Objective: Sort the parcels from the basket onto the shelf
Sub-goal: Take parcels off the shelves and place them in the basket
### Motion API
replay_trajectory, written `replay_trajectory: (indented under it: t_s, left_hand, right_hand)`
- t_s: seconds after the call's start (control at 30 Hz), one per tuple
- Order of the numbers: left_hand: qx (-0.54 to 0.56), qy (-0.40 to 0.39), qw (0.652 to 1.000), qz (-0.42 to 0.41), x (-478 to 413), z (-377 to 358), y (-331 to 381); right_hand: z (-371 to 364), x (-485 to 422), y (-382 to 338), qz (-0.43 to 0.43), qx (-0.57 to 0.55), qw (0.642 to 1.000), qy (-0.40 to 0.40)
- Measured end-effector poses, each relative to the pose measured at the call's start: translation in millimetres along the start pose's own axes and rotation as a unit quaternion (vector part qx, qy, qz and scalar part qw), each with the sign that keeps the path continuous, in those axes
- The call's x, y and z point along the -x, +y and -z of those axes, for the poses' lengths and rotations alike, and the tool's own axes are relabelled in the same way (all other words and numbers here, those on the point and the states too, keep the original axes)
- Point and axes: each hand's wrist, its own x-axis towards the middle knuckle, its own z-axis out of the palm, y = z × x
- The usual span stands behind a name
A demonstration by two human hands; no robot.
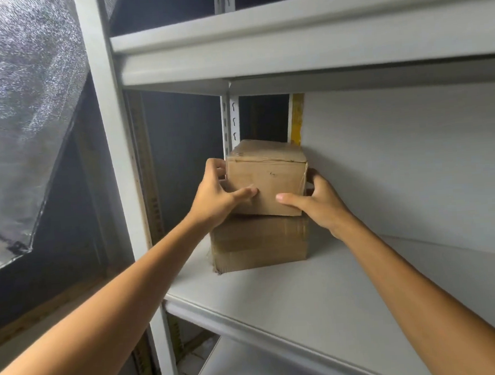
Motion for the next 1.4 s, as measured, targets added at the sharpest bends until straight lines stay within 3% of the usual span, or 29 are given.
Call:
replay_trajectory:
  t_s: [0.27, 0.43, 0.5, 0.63, 0.77, 0.97, 1.27, 1.4]
  left_hand:
    - [-0.047, -0.022, 0.998, -0.028, 69.4, -45.9, 53.2]
    - [-0.009, -0.097, 0.994, -0.044, 99.4, -98.5, 81.4]
    - [0.011, -0.133, 0.989, -0.059, 109.2, -125.0, 86.9]
    - [0.063, -0.206, 0.973, -0.086, 126.0, -185.8, 100.9]
    - [0.111, -0.261, 0.955, -0.085, 139.2, -253.9, 113.0]
    - [0.212, -0.297, 0.928, -0.08, 160.5, -335.9, 136.1]
    - [0.301, -0.444, 0.837, -0.107, 208.6, -437.1, 197.1]
    - [0.341, -0.498, 0.787, -0.129, 252.4, -471.8, 228.3]
  right_hand:
    - [65.1, 68.5, 0.1, 0.032, -0.014, 0.999, -0.034]
    - [130.8, 121.4, 0.8, -0.037, -0.109, 0.992, -0.056]
    - [158.6, 139.5, 2.2, -0.079, -0.158, 0.984, -0.007]
    - [212.2, 178.0, 20.2, -0.121, -0.137, 0.977, 0.112]
    - [259.9, 230.7, 46.2, -0.148, -0.131, 0.965, 0.174]
    - [315.9, 295.9, 53.0, -0.118, -0.105, 0.947, 0.279]
    - [375.0, 384.2, 22.1, -0.095, 0.034, 0.903, 0.417]
    - [387.2, 444.2, 12.1, -0.106, 0.066, 0.861, 0.492]
